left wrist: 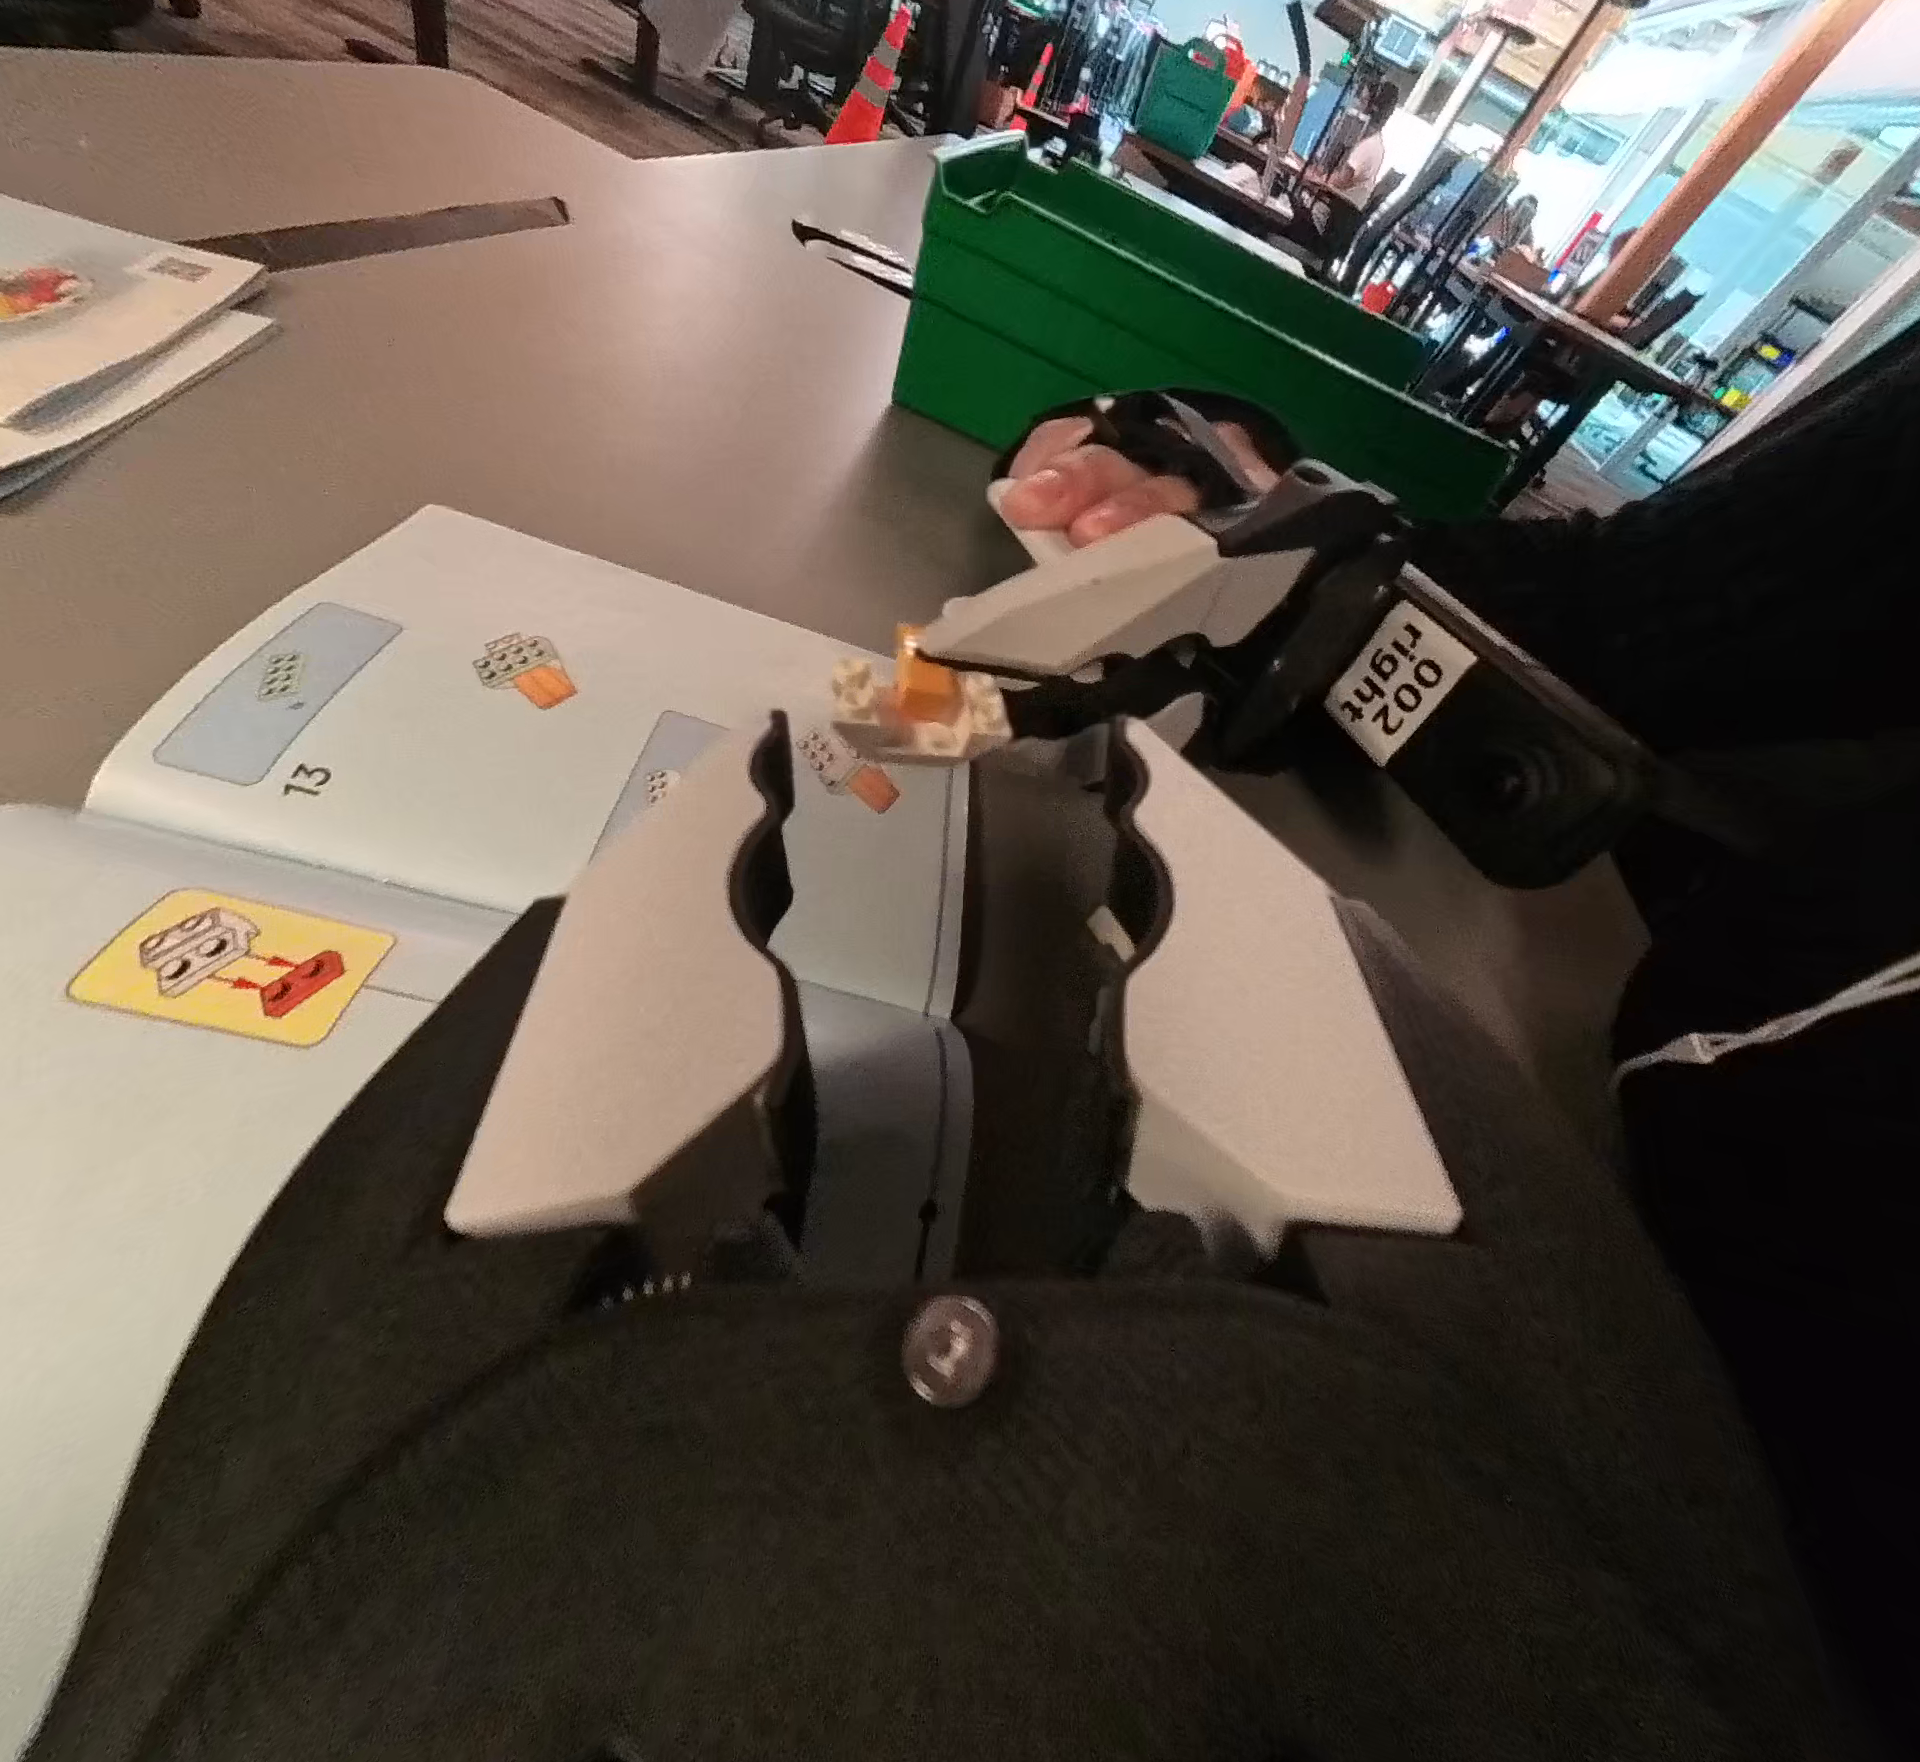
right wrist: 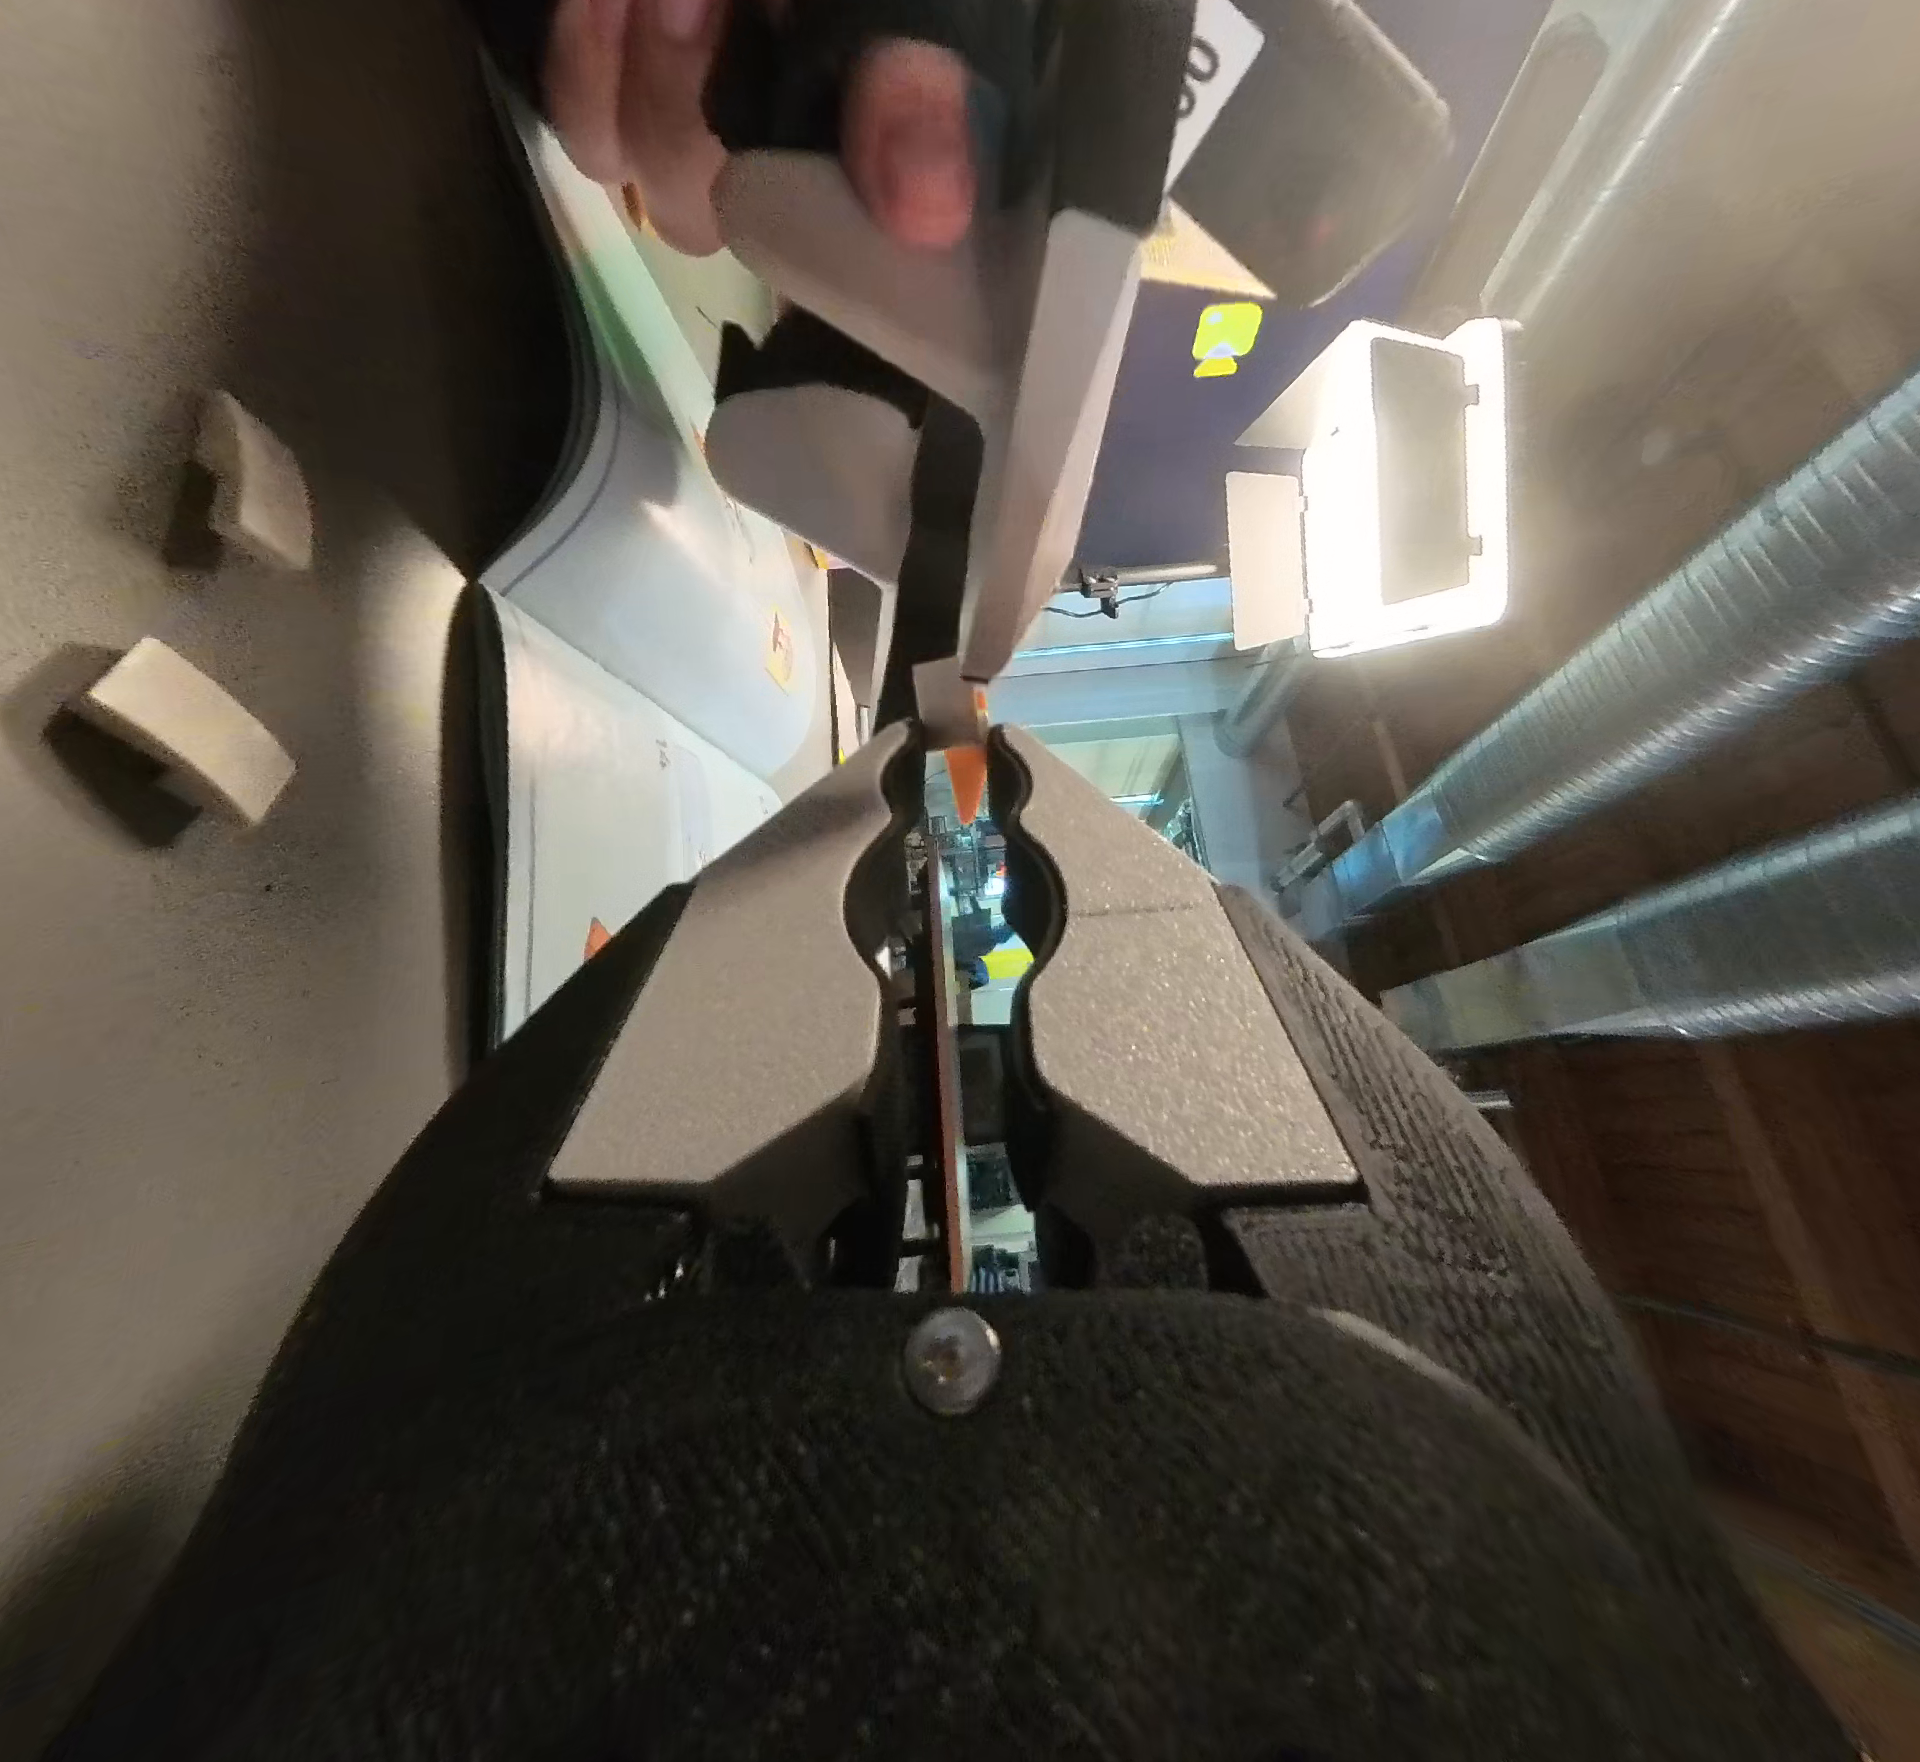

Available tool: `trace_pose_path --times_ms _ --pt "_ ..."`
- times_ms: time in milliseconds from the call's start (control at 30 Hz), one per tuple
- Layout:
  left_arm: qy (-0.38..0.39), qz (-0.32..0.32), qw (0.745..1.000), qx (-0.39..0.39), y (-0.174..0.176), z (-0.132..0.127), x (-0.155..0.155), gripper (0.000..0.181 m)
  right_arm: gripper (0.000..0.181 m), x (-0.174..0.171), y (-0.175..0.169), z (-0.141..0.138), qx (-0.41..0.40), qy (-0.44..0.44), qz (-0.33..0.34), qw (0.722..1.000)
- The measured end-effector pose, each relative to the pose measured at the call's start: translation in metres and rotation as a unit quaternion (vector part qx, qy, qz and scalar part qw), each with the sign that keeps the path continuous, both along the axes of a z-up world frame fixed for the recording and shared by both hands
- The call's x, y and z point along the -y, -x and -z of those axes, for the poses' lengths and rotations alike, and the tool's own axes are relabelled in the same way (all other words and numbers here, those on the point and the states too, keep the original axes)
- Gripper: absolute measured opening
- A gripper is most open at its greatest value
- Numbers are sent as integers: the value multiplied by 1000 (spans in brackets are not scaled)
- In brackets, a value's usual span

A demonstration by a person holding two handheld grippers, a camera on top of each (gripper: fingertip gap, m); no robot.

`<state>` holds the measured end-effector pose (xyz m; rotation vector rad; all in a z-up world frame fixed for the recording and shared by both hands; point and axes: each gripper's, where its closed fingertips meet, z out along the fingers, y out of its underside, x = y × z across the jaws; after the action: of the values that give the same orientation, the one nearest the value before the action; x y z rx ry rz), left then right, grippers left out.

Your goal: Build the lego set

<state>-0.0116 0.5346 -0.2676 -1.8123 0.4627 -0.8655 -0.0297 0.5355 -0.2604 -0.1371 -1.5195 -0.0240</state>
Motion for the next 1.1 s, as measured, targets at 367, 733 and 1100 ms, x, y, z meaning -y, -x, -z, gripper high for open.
trace_pose_path --times_ms 367,733,1100 --pt "-1 1 1000 6 -1 -1 0 32 10 9 -2 0 3 3 -25 1000" --pt "13 32 999 0 -7 3 5 30 10 13 -9 5 31 -17 -36 999" --pt "27 19 999 -15 -6 9 2 29 9 14 -9 14 62 -34 -34 997"
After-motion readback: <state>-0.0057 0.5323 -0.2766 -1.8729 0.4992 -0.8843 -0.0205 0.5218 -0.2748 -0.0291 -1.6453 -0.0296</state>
